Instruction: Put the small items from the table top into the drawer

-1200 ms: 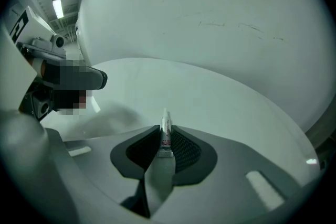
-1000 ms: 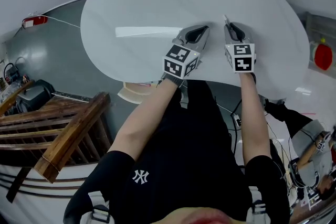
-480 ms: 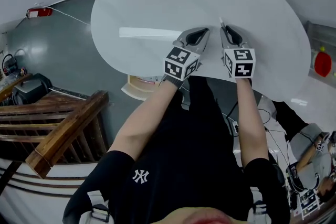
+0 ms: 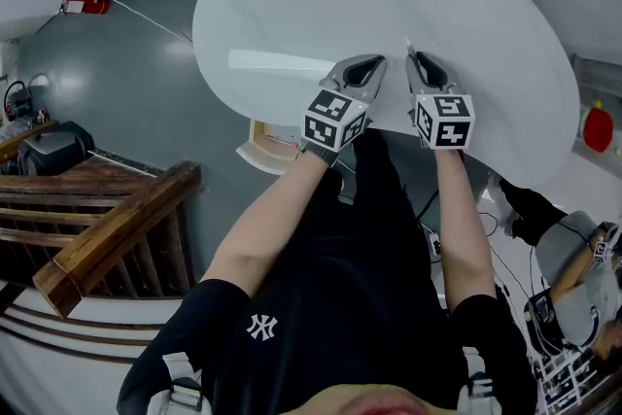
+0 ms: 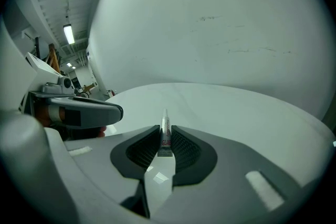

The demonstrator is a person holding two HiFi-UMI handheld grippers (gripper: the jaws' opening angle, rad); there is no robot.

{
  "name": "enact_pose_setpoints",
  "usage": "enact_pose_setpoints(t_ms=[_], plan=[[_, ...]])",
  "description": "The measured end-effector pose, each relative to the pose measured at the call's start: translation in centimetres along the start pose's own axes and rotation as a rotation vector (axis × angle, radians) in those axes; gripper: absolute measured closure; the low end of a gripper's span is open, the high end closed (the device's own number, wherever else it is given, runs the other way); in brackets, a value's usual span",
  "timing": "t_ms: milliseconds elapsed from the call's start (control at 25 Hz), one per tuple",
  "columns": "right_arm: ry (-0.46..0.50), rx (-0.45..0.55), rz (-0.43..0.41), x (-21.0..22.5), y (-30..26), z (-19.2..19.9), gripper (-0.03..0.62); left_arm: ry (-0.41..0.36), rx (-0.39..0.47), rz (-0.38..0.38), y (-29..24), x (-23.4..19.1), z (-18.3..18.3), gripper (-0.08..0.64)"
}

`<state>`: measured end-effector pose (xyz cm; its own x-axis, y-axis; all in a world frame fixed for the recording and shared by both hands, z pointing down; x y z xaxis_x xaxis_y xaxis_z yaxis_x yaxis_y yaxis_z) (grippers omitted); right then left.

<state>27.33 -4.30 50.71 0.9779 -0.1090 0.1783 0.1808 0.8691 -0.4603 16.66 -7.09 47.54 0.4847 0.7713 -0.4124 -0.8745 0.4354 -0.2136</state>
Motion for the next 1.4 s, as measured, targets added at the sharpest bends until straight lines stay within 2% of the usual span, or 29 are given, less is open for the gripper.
enact_pose_setpoints(t_ms=[680,1000,1240,1400], plan=[[0.06,0.029,-0.169,-15.1,1.6,1.6,0.501,-0.013,0.086,-0.136,14.3,-2.0,0.3,0.56],[0.089,0.027,-0.255,-22.2,2.3,3.6,0.5,0.0,0.115,-0.214,21.0,-3.8,1.4,0.56],[0.109,0.035,-0.34,-26.1,3.3,5.4,0.5,0.014,0.136,-0.264,24.5,-4.6,2.5,0.56],[0.125,0.007,-0.383,-28.3,3.6,7.4,0.5,0.028,0.14,-0.298,26.7,-5.3,3.6,0.56]])
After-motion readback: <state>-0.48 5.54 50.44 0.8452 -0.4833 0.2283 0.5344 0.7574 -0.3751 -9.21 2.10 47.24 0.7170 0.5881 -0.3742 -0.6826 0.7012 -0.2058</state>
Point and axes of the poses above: the fingertips, and each gripper's own axes: y backward along the fingers, x to its right, z out of its underside, the point moved 4 cm from there along y, backward along the fingers, and after that the axes turned 13 degrees about x, right-handed, at the moved point
